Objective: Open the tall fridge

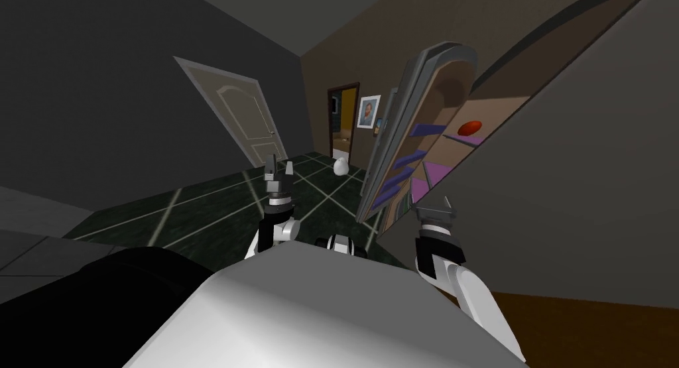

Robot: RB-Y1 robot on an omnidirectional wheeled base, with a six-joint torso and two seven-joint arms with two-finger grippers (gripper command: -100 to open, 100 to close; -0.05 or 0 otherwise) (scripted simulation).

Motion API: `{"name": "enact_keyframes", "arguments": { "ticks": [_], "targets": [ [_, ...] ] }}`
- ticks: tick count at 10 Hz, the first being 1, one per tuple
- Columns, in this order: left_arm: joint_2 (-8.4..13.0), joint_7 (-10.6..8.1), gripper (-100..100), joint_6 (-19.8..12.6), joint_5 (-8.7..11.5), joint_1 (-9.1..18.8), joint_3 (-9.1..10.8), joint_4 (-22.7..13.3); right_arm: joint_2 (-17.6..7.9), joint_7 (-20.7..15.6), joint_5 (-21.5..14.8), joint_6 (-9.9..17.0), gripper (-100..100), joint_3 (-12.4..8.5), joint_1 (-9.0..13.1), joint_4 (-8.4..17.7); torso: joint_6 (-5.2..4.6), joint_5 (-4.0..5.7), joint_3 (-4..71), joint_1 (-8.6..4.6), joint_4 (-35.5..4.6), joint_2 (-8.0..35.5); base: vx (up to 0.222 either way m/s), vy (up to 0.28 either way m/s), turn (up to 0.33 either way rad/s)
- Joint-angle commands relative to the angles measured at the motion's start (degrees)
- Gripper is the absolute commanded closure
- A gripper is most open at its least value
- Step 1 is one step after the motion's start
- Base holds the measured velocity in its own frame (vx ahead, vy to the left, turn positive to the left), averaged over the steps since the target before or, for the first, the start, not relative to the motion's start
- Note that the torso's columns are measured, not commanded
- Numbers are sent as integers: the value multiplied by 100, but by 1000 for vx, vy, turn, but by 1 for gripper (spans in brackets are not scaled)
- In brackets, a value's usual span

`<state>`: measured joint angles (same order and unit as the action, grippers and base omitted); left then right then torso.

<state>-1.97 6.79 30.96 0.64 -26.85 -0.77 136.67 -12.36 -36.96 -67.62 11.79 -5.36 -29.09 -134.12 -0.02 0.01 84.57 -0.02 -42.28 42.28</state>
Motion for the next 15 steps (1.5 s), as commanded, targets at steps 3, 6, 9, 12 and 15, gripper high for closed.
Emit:
{"name": "enact_keyframes", "arguments": {
  "ticks": [3,6,9,12,15],
  "targets": [
    [0,0,0,0,0,0,0,0,34,-422,-723,393,-100,-86,34,11,0,-1,-1,2,-1,0,77,4,101],
    [0,0,0,0,0,0,0,0,50,-610,-1177,579,-100,-120,45,11,3,0,2,-1,0,-4,84,1,80],
    [0,0,0,0,0,1,0,0,68,-790,-1549,756,-100,-156,56,14,3,-2,-4,7,-2,3,62,5,51],
    [0,0,0,0,0,0,0,0,88,-962,-1875,926,-100,-193,67,20,1,-1,3,2,1,-5,69,5,48],
    [0,0,0,0,0,0,0,0,126,-1278,-2385,1239,-100,-269,90,40,0,-1,0,2,0,0,76,4,75]
  ]
}}
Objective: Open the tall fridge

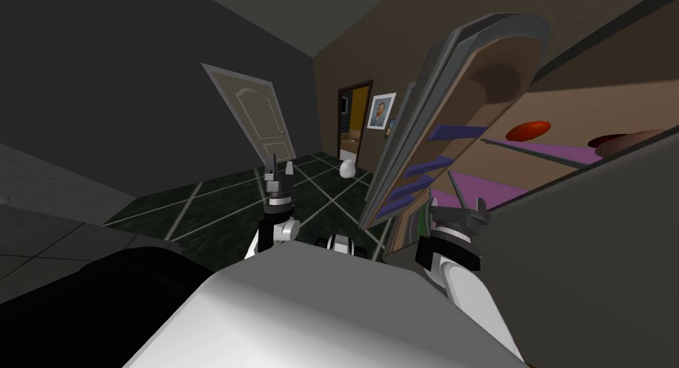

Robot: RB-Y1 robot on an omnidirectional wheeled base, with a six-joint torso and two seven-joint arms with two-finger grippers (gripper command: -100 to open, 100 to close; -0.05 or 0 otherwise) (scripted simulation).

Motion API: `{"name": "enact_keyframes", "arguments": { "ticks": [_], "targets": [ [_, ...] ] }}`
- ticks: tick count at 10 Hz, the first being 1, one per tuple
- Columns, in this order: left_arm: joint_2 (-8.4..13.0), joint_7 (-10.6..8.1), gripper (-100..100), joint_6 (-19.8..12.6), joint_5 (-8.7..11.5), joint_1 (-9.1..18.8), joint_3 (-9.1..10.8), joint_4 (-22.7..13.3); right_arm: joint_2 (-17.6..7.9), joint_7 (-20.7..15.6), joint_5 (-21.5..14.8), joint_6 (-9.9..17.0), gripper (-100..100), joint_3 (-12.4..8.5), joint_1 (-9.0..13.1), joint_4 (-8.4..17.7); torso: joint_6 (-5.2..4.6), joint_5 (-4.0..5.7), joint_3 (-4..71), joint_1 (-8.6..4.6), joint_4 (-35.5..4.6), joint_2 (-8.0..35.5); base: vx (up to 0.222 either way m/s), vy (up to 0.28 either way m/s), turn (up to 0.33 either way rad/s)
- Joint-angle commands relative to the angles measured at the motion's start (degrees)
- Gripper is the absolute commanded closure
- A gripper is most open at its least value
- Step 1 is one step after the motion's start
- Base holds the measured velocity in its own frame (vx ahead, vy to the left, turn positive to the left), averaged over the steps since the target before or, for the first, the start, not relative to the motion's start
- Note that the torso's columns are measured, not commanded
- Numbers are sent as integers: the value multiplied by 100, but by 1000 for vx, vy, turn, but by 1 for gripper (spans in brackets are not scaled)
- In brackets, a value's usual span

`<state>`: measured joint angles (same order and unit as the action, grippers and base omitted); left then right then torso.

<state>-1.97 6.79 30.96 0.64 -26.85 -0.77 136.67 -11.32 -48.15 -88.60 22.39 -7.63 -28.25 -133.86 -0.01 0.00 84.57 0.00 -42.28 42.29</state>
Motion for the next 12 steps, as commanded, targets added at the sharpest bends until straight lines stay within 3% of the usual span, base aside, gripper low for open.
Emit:
{"name": "enact_keyframes", "arguments": {
  "ticks": [1,12],
  "targets": [
    [0,0,0,0,0,0,0,0,21,-160,-396,179,-100,-42,6,14,2,0,4,1,2,-9,78,4,41],
    [0,0,0,0,0,0,0,0,110,-965,-2103,979,-100,-300,75,124,0,-1,-4,3,-2,6,85,5,53]
  ]
}}
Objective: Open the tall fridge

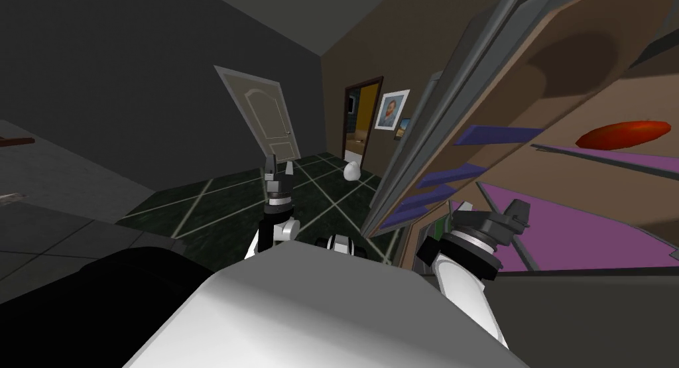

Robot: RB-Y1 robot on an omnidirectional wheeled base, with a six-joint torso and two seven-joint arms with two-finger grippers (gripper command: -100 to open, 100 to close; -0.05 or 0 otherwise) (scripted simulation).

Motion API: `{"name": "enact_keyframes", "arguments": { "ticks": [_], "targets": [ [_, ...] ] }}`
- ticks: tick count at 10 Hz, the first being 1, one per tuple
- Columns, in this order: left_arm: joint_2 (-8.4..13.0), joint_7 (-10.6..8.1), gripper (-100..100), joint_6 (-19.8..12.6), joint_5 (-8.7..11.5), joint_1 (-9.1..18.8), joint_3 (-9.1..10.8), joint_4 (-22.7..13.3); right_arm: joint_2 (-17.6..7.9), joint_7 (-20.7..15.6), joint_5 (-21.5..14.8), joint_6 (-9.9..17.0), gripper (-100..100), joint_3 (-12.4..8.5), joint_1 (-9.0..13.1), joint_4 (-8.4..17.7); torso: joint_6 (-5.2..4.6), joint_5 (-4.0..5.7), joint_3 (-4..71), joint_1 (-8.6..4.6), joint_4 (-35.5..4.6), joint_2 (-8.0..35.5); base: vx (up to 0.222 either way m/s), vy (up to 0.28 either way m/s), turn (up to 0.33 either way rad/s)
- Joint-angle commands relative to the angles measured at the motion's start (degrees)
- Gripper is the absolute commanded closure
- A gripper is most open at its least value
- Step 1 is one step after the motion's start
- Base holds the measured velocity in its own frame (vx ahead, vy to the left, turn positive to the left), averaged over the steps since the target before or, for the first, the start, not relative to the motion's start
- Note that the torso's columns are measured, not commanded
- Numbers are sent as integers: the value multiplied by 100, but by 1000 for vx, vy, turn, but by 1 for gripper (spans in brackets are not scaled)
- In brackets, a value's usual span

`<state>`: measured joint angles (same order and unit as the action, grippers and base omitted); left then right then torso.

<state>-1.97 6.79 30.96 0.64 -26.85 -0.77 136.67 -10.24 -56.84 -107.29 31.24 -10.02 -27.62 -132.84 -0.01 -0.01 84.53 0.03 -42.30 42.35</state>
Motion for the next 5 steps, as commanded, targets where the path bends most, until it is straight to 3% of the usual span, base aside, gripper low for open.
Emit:
{"name": "enact_keyframes", "arguments": {
  "ticks": [1,5],
  "targets": [
    [0,0,0,0,0,0,0,0,10,-169,-405,168,-100,-92,20,38,1,-1,1,1,0,-3,88,10,50],
    [0,0,0,0,0,0,0,0,26,-377,-915,377,-100,-192,43,95,1,1,4,-4,2,-6,89,10,32]
  ]
}}
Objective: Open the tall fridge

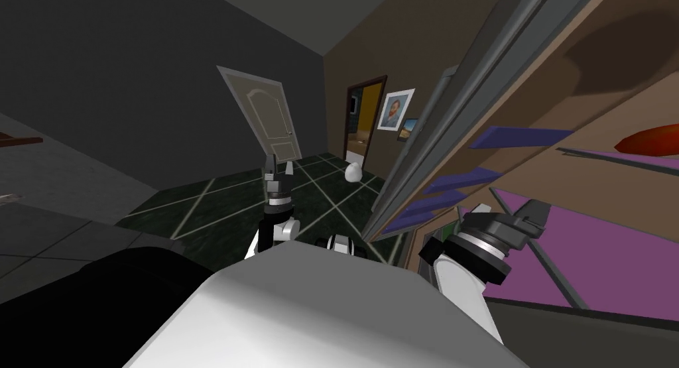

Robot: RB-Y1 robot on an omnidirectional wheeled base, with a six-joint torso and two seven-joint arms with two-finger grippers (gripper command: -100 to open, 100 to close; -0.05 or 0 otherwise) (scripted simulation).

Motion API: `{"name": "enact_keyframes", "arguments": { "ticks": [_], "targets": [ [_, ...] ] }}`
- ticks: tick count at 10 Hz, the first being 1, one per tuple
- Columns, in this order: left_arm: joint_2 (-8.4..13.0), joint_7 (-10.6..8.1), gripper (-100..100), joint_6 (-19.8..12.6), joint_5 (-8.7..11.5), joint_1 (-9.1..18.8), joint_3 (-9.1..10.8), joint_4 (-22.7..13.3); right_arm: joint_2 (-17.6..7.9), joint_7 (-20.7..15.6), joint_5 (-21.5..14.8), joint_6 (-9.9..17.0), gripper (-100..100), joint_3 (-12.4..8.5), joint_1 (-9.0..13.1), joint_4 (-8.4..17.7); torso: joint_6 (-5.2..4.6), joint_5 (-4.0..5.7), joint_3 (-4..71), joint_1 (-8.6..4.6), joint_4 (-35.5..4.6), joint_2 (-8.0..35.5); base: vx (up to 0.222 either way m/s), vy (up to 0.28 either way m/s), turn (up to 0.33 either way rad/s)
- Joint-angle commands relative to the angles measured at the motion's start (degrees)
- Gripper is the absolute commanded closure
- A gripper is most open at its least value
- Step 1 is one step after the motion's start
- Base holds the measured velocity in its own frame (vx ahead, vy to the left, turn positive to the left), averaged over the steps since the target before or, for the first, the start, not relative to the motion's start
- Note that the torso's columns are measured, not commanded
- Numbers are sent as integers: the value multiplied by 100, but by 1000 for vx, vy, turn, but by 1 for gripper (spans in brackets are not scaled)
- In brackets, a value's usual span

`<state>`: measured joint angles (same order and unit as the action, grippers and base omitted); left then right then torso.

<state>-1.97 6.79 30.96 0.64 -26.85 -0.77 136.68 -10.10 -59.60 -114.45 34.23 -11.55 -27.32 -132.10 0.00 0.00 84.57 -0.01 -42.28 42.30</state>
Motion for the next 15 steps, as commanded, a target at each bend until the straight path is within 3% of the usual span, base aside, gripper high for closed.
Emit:
{"name": "enact_keyframes", "arguments": {
  "ticks": [1,6,7,8,11,12,13,15],
  "targets": [
    [0,0,0,0,0,0,0,0,11,-70,-113,34,-100,-27,14,9,0,1,-3,-1,-1,4,35,2,5],
    [0,0,0,0,0,0,1,0,158,-467,354,-541,-100,-247,-70,-585,0,1,4,-2,2,-6,72,-24,-77],
    [0,0,0,0,0,0,0,0,143,-415,298,-461,-100,-223,-68,-522,0,-1,3,4,1,-6,39,-6,-14],
    [0,0,0,0,0,1,0,0,99,-314,162,-307,100,-160,-36,-347,2,-2,-5,8,-2,9,-45,21,112],
    [-1,0,0,-1,0,3,-1,-1,12,-84,-126,43,100,-30,16,10,-1,-1,-16,4,-8,23,-98,33,95],
    [-1,0,0,-1,0,2,-1,-1,26,-132,-53,-47,100,-71,-7,-77,-1,0,-5,0,-2,6,-46,16,10],
    [0,0,0,-1,0,2,0,-1,41,-97,-31,6,-100,-53,-1,102,-1,1,11,-6,4,-19,19,32,15],
    [0,0,0,0,0,0,0,0,69,-61,21,55,-100,-28,9,374,1,-2,24,10,11,-38,91,81,21]
  ]
}}
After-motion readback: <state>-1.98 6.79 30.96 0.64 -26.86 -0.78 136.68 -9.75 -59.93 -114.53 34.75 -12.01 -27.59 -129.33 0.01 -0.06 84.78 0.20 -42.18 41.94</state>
